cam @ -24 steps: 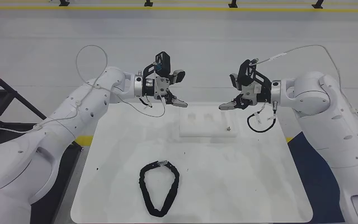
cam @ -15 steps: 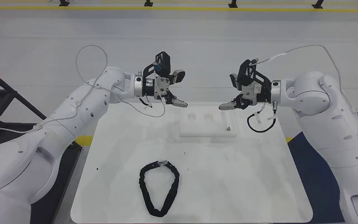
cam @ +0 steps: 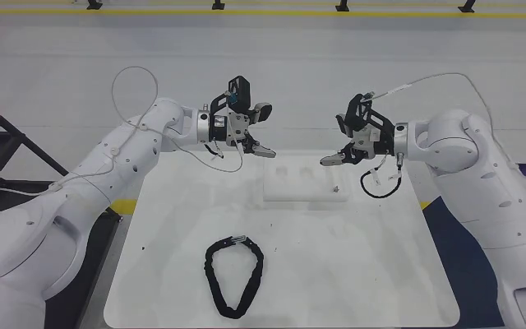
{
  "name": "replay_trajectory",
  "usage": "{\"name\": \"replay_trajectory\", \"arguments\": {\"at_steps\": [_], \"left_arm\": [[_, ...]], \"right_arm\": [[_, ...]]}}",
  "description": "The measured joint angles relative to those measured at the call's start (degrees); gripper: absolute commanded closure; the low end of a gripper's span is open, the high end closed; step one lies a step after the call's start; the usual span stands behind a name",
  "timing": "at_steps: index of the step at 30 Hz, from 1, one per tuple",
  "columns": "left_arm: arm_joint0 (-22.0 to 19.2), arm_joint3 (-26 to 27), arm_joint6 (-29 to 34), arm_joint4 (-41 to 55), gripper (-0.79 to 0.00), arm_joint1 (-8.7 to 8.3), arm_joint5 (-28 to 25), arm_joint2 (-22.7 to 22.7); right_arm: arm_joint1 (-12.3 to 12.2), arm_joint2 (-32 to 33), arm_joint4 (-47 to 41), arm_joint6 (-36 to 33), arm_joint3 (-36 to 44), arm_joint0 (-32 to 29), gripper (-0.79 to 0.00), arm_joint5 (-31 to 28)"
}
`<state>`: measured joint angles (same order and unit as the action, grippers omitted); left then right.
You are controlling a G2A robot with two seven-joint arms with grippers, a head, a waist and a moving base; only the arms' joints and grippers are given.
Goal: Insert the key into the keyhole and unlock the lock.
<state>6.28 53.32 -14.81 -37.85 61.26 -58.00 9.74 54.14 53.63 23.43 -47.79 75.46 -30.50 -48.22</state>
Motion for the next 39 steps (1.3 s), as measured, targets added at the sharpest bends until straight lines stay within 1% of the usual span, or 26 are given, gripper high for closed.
{"name": "replay_trajectory", "arguments": {"at_steps": [4, 10, 16, 18, 21, 23, 26, 32, 39], "left_arm": [[0.0, 0.0, 0.0, 0.0, -0.785, 0.0, 0.0, 0.0], [0.0, 0.0, 0.0, 0.0, -0.785, 0.0, 0.0, 0.0], [0.0, 0.0, 0.0, 0.0, -0.785, 0.0, 0.0, 0.0], [0.0, 0.0, 0.0, 0.0, -0.785, 0.0, 0.0, 0.0], [0.0, 0.0, 0.0, 0.0, -0.785, 0.0, 0.0, 0.0], [0.0, 0.0, 0.0, 0.0, -0.785, 0.0, 0.0, 0.0], [0.0, 0.0, 0.0, 0.0, -0.785, 0.0, 0.0, 0.0], [0.0, 0.0, 0.0, 0.0, -0.785, 0.0, 0.0, 0.0], [0.0, 0.0, 0.0, 0.0, -0.785, 0.0, 0.0, 0.0]], "right_arm": [[0.45, -1.65, 0.86, 0.24, -3.19, -0.38, -0.785, 2.09], [1.32, -4.36, 0.43, -1.13, -8.61, -0.26, -0.785, 4.89], [2.92, -7.9, 0.99, -3.94, -13.19, 1.19, -0.785, 12.11], [3.72, -9.32, 0.55, -5.7, -15.05, 1.78, -0.785, 16.13], [5.13, -11.0, -2.86, -8.23, -18.29, 2.64, -0.785, 22.92], [6.11, -12.06, -5.25, -9.63, -20.58, 3.19, -0.785, 25.95], [7.41, -13.48, -6.96, -10.86, -23.73, 4.03, -0.785, 28.99], [9.85, -15.57, -10.57, -11.51, -28.14, 4.47, -0.785, 33.01], [9.9, -15.58, -10.78, -11.52, -28.29, 4.47, -0.785, 33.0]]}}
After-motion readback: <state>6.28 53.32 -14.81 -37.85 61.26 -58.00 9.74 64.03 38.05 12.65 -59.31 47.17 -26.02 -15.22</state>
